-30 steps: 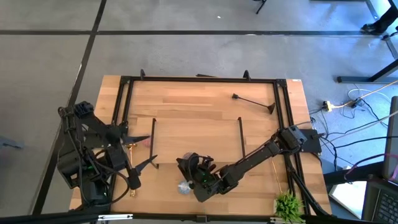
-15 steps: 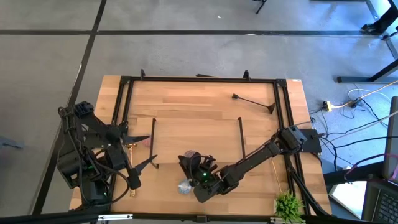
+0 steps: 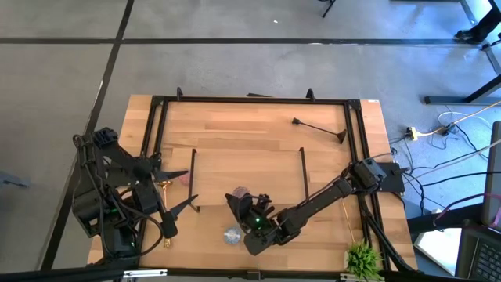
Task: Pick & Place candle stick holders
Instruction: Put the red scented candle on the shelf
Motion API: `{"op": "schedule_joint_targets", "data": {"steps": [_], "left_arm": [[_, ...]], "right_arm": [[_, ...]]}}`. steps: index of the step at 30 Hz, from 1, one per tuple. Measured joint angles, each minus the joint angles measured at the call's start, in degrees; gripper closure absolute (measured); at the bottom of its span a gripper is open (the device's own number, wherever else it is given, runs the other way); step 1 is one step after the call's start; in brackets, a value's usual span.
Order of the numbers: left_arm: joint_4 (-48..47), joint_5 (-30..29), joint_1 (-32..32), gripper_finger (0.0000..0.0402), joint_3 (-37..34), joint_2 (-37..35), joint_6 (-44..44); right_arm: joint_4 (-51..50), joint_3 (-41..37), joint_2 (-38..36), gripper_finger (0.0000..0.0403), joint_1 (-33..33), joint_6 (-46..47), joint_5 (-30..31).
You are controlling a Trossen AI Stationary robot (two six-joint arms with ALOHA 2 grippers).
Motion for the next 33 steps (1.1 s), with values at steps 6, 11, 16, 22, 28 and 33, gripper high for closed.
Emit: {"op": "schedule_joint_targets", "data": {"steps": [6,11,16,22,28,33], "left_arm": [[0.01,0.10,0.00,0.0107,0.00,0.00,0.00],[0.01,0.25,0.00,0.0107,0.00,0.00,-0.03],[0.01,0.32,0.00,0.0107,0.00,0.00,-0.03],[0.01,0.36,0.00,0.0107,0.00,0.00,-0.02],[0.01,1.21,-0.08,0.0107,0.00,0.00,-0.08],[0.01,3.57,-0.09,0.0107,0.00,0.00,-0.15]], "right_arm": [[0.00,0.00,0.00,0.0192,-0.33,-2.59,0.42],[1.50,0.02,0.00,0.0204,-0.33,-6.66,0.08],[9.85,0.02,0.00,0.0208,-0.33,-19.27,0.04],[25.19,0.02,0.00,0.0208,-0.46,-41.38,-1.75],[37.61,0.02,0.00,0.0208,-0.92,-63.44,-11.70],[41.59,0.02,0.02,0.0208,-0.87,-74.21,-16.49]]}}
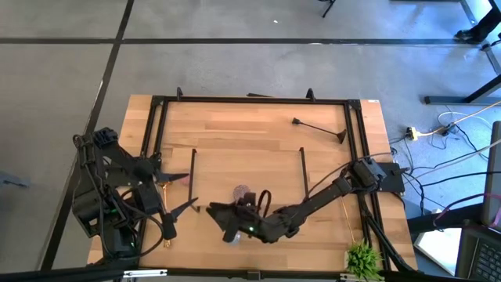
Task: Pick & Place candle stick holders
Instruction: Put the red scented candle on the shelf
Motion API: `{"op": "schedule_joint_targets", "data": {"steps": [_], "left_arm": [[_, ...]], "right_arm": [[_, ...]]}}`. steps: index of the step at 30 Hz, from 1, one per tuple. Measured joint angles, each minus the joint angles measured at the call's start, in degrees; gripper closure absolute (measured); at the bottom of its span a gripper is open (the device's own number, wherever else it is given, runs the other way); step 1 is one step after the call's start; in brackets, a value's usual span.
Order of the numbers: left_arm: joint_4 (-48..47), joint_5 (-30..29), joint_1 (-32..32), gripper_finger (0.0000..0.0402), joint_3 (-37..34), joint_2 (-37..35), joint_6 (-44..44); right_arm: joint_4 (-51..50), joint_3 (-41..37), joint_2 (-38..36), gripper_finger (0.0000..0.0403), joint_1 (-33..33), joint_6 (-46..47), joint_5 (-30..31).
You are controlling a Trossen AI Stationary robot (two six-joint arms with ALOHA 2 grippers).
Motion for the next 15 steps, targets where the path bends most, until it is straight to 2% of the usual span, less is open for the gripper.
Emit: {"op": "schedule_joint_targets", "data": {"steps": [3,8,11,15], "left_arm": [[-0.02,0.89,-0.08,0.0107,0.00,0.00,0.02],[-0.01,1.65,-1.21,0.0107,0.00,0.00,0.02],[-0.02,3.50,-1.69,0.0107,0.00,0.00,-0.06],[-0.17,5.05,-2.39,0.0107,-0.01,0.00,-1.28]], "right_arm": [[2.20,0.00,-0.01,0.0208,0.00,-7.82,-3.63],[3.25,0.00,-0.88,0.0208,-0.34,-15.86,-13.88],[-2.66,0.00,-3.37,0.0210,-0.54,-16.46,-17.51],[-17.56,0.02,-8.66,0.0222,-0.60,-16.41,-17.96]]}}
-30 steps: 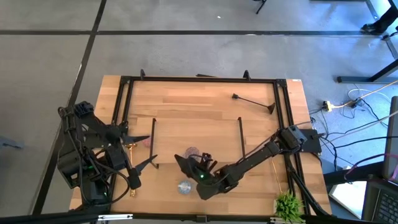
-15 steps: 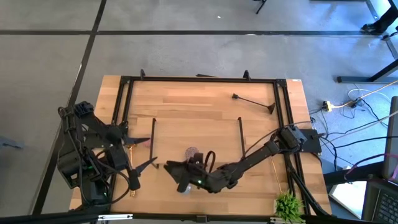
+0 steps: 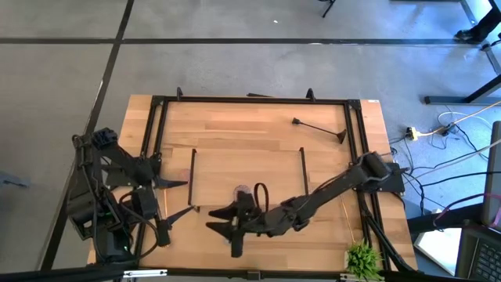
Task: Pick & Place candle stick holders
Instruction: Put the red scented candle on the shelf
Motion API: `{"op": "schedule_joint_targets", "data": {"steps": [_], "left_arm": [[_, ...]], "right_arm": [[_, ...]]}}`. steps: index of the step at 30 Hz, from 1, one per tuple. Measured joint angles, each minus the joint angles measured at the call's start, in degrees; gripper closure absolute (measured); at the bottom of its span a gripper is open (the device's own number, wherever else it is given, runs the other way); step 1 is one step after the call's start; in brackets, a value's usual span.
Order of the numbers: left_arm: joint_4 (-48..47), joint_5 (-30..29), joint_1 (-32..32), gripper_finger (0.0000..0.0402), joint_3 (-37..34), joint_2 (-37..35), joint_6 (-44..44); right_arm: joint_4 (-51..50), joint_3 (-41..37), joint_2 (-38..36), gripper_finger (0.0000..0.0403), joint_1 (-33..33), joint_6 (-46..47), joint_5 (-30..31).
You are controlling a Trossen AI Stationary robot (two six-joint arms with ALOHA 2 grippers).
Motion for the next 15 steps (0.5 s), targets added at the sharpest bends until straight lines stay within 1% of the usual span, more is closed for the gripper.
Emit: {"op": "schedule_joint_targets", "data": {"steps": [3,6,10,15], "left_arm": [[-0.04,1.14,-0.26,0.0107,-0.02,0.00,-0.61],[-0.27,3.26,-0.25,0.0107,-0.02,0.00,-1.24],[-0.23,6.86,0.75,0.0107,-0.41,0.00,-1.57],[-0.17,10.71,2.52,0.0107,-1.46,0.00,-1.28]], "right_arm": [[-9.97,0.00,-4.02,0.0235,-0.08,0.24,0.50],[-16.87,0.00,-7.54,0.0248,-0.10,0.26,1.28],[-23.93,0.02,-11.21,0.0265,0.23,0.47,1.41],[-31.07,0.02,-13.83,0.0281,1.21,0.51,1.38]]}}
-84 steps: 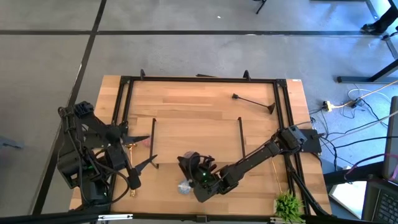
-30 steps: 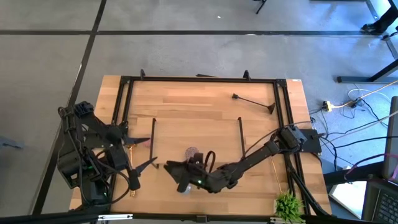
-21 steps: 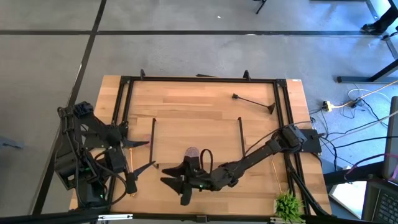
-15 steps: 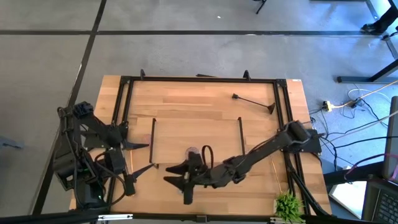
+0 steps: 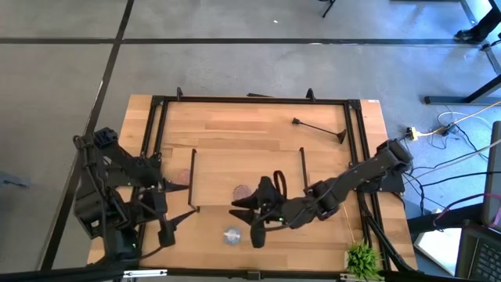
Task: Pick & Place candle stick holders
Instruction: Put the red scented candle on the shelf
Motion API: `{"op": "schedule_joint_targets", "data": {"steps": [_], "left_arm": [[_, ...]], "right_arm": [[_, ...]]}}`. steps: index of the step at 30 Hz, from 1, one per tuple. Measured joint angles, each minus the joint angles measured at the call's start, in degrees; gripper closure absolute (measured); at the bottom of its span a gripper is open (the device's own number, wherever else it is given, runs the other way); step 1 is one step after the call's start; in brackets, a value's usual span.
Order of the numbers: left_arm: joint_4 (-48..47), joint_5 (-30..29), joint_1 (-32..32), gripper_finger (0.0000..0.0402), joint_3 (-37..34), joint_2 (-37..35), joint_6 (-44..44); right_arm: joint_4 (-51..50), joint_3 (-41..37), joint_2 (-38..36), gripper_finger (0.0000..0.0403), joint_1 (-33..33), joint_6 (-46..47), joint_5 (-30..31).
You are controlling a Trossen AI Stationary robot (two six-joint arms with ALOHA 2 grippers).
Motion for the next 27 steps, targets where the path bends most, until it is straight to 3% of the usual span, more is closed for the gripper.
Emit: {"op": "schedule_joint_targets", "data": {"steps": [14,27], "left_arm": [[3.88,12.60,10.30,0.0116,-0.33,0.47,3.44],[10.07,23.10,20.66,0.0219,-0.33,6.96,3.91]], "right_arm": [[-13.87,0.00,-0.86,0.0307,0.28,-0.03,-11.98],[-35.22,0.00,-8.47,0.0347,1.25,6.18,-15.05]]}}
